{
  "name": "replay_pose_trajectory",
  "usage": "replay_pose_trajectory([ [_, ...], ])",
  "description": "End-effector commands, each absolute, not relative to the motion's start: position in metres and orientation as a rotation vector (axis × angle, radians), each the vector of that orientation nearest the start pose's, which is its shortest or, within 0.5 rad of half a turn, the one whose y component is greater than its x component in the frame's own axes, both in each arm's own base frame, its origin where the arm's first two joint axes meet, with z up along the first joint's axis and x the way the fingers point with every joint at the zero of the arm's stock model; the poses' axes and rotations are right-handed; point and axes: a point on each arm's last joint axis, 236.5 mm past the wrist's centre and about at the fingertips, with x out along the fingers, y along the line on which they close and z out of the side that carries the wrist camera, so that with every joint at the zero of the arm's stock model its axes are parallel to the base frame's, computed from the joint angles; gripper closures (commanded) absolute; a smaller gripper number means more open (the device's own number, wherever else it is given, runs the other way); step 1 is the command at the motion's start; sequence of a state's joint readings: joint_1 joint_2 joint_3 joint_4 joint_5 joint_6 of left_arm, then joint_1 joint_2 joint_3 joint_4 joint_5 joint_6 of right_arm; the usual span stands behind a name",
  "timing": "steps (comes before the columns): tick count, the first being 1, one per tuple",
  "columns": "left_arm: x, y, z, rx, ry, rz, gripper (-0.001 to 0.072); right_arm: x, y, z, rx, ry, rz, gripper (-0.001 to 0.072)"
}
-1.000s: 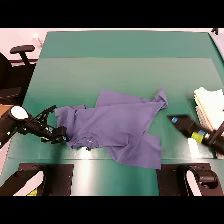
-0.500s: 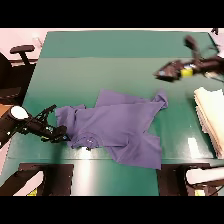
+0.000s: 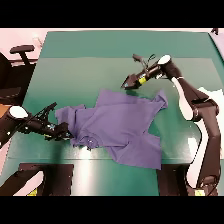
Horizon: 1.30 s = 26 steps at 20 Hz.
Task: Fold the shirts.
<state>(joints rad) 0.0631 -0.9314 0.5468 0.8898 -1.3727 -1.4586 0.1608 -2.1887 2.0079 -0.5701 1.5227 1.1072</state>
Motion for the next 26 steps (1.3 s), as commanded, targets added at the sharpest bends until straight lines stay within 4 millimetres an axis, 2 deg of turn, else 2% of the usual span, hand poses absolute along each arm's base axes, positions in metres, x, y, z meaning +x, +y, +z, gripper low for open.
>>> replay_pose_trajectory([
  [1,0.188,-0.137,-0.030,-0.664,1.615,-0.419,0.0683,0.472,0.277,-0.070,0.329,1.332,1.095,0.0092],
  [4,0.190,-0.138,-0.029,-0.670,1.606,-0.418,0.0684,0.499,0.269,-0.064,0.223,1.237,1.045,0.0092],
  [6,0.190,-0.139,-0.029,-0.674,1.604,-0.421,0.0683,0.502,0.271,-0.064,0.220,1.221,1.042,0.0094],
  [10,0.191,-0.140,-0.028,-0.680,1.601,-0.424,0.0683,0.476,0.297,-0.079,0.186,1.271,1.103,0.0095],
  [14,0.191,-0.141,-0.027,-0.676,1.596,-0.435,0.0683,0.451,0.332,-0.081,0.145,1.295,1.167,0.0095],
  [16,0.191,-0.141,-0.027,-0.672,1.594,-0.441,0.0683,0.444,0.341,-0.081,0.132,1.302,1.185,0.0098],
  [18,0.192,-0.141,-0.027,-0.666,1.588,-0.445,0.0683,0.440,0.345,-0.081,0.125,1.304,1.193,0.0169],
  [19,0.192,-0.140,-0.027,-0.666,1.587,-0.444,0.0683,0.440,0.348,-0.081,0.123,1.301,1.193,0.0174],
  [21,0.193,-0.140,-0.027,-0.667,1.585,-0.443,0.0683,0.443,0.348,-0.081,0.124,1.290,1.186,0.0310],
  [22,0.193,-0.140,-0.027,-0.666,1.585,-0.443,0.0683,0.446,0.349,-0.081,0.126,1.281,1.178,0.0465],
  [23,0.193,-0.140,-0.027,-0.666,1.585,-0.443,0.0683,0.449,0.351,-0.080,0.137,1.269,1.175,0.0668],
  [24,0.193,-0.141,-0.027,-0.667,1.585,-0.444,0.0683,0.449,0.355,-0.076,0.160,1.258,1.182,0.0692],
  [26,0.194,-0.143,-0.025,-0.675,1.575,-0.461,0.0684,0.453,0.362,-0.060,0.213,1.224,1.207,0.0692],
])
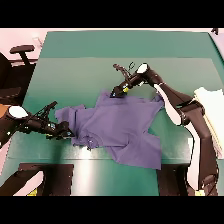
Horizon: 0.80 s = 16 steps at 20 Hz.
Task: Fold the shirts.
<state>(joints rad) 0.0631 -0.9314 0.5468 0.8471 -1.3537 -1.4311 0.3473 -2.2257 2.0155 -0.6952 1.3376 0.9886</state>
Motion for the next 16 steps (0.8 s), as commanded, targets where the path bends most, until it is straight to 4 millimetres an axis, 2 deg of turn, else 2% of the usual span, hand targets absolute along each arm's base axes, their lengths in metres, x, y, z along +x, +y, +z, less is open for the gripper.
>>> replay_pose_trajectory([
  [1,0.198,-0.145,-0.020,-0.663,1.556,-0.485,0.0684,0.456,0.366,-0.044,0.227,1.191,1.224,0.0693],
  [3,0.214,-0.143,-0.003,-0.614,1.495,-0.515,0.0686,0.472,0.363,-0.006,0.227,1.096,1.209,0.0694],
  [4,0.232,-0.137,0.013,-0.566,1.432,-0.509,0.0687,0.485,0.356,0.021,0.232,1.030,1.180,0.0694],
  [5,0.254,-0.124,0.031,-0.482,1.356,-0.478,0.0688,0.499,0.342,0.051,0.246,0.961,1.135,0.0694],
  [6,0.278,-0.103,0.051,-0.368,1.274,-0.418,0.0688,0.513,0.323,0.080,0.268,0.895,1.078,0.0694],
  [7,0.304,-0.075,0.079,-0.229,1.171,-0.338,0.0688,0.525,0.299,0.113,0.288,0.826,1.024,0.0694],
  [8,0.328,-0.048,0.114,-0.112,1.059,-0.257,0.0687,0.534,0.273,0.143,0.304,0.768,0.978,0.0694],
  [9,0.349,-0.026,0.161,-0.018,0.934,-0.187,0.0687,0.540,0.243,0.175,0.327,0.713,0.935,0.0694],
  [11,0.370,-0.002,0.261,0.068,0.692,-0.101,0.0687,0.538,0.193,0.242,0.373,0.587,0.890,0.0694],
  [12,0.372,0.003,0.308,0.080,0.579,-0.082,0.0687,0.533,0.173,0.278,0.405,0.509,0.882,0.0694],
  [14,0.362,0.007,0.398,0.156,0.360,-0.062,0.0686,0.512,0.132,0.352,0.461,0.339,0.862,0.0694],
  [15,0.351,0.005,0.437,0.188,0.265,-0.057,0.0686,0.496,0.117,0.381,0.461,0.280,0.857,0.0694],
  [16,0.337,0.002,0.466,0.193,0.192,-0.059,0.0685,0.479,0.107,0.404,0.440,0.234,0.848,0.0694],
])
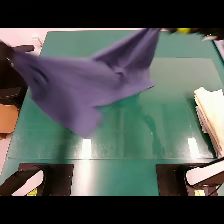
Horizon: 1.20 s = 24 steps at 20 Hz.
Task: Fold the shirts.
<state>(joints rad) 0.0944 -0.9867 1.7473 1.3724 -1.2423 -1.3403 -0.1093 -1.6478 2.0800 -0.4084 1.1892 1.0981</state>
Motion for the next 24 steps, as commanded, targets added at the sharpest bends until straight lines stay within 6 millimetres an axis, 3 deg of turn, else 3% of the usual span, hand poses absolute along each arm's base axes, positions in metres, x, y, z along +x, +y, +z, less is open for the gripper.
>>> replay_pose_trajectory([
  [1,0.322,-0.005,0.488,0.193,0.134,-0.073,0.0685,0.459,0.101,0.424,0.408,0.196,0.841,0.0694],
  [5,0.268,-0.017,0.522,0.202,0.030,-0.088,0.0685,0.380,0.106,0.480,0.272,0.097,0.844,0.0694],
  [11,0.173,-0.025,0.568,0.226,-0.173,-0.059,0.0684,0.249,0.148,0.528,0.124,-0.044,0.862,0.0694],
  [13,0.164,-0.025,0.580,0.225,-0.228,-0.054,0.0684,0.223,0.146,0.547,0.096,-0.149,0.788,0.0694],
  [15,0.174,-0.029,0.576,0.214,-0.218,-0.076,0.0684,0.212,0.135,0.563,0.073,-0.235,0.685,0.0694],
  [17,0.209,-0.032,0.553,0.188,-0.136,-0.114,0.0684,0.226,0.118,0.561,0.069,-0.242,0.598,0.0694],
  [19,0.258,-0.032,0.513,0.155,-0.006,-0.146,0.0684,0.266,0.108,0.535,0.122,-0.150,0.604,0.0694],
  [22,0.335,-0.051,0.429,0.039,0.226,-0.276,0.0684,0.344,0.100,0.453,0.224,0.107,0.654,0.0693],
  [24,0.380,-0.062,0.359,-0.063,0.397,-0.344,0.0684,0.393,0.097,0.367,0.280,0.328,0.661,0.0693],
])
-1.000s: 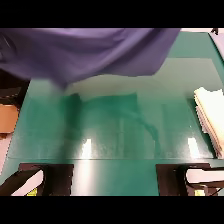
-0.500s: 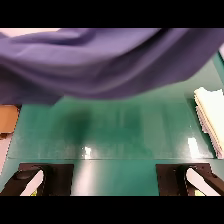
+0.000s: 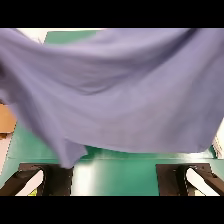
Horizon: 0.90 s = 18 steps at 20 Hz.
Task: Fold the shirts.
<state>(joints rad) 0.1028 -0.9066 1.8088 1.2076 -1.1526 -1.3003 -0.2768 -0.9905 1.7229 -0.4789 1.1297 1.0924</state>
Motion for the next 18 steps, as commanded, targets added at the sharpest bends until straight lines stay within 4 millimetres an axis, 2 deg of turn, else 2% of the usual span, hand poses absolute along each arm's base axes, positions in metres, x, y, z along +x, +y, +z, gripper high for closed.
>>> replay_pose_trajectory([
  [1,0.397,-0.063,0.321,-0.100,0.479,-0.351,0.0684,0.410,0.098,0.320,0.301,0.440,0.648,0.0694],
  [3,0.426,-0.061,0.238,-0.161,0.626,-0.349,0.0684,0.431,0.098,0.229,0.337,0.631,0.609,0.0694],
  [5,0.448,-0.062,0.158,-0.215,0.723,-0.355,0.0684,0.454,0.096,0.141,0.364,0.745,0.547,0.0693],
  [7,0.469,-0.062,0.087,-0.253,0.768,-0.353,0.0683,0.473,0.088,0.076,0.359,0.789,0.481,0.0694],
  [9,0.493,-0.060,0.040,-0.294,0.774,-0.339,0.0683,0.493,0.078,0.024,0.320,0.819,0.433,0.0693],
  [11,0.516,-0.057,0.012,-0.318,0.743,-0.327,0.0683,0.507,0.073,-0.010,0.306,0.858,0.426,0.0692],
  [13,0.534,-0.043,-0.003,-0.322,0.704,-0.259,0.0683,0.524,0.071,-0.031,0.308,0.884,0.434,0.0692],
  [15,0.538,-0.037,-0.014,-0.315,0.709,-0.237,0.0682,0.539,0.074,-0.039,0.311,0.896,0.460,0.0692],
  [18,0.541,-0.037,-0.011,-0.269,0.695,-0.252,0.0682,0.549,0.086,-0.035,0.323,0.924,0.538,0.0683],
])
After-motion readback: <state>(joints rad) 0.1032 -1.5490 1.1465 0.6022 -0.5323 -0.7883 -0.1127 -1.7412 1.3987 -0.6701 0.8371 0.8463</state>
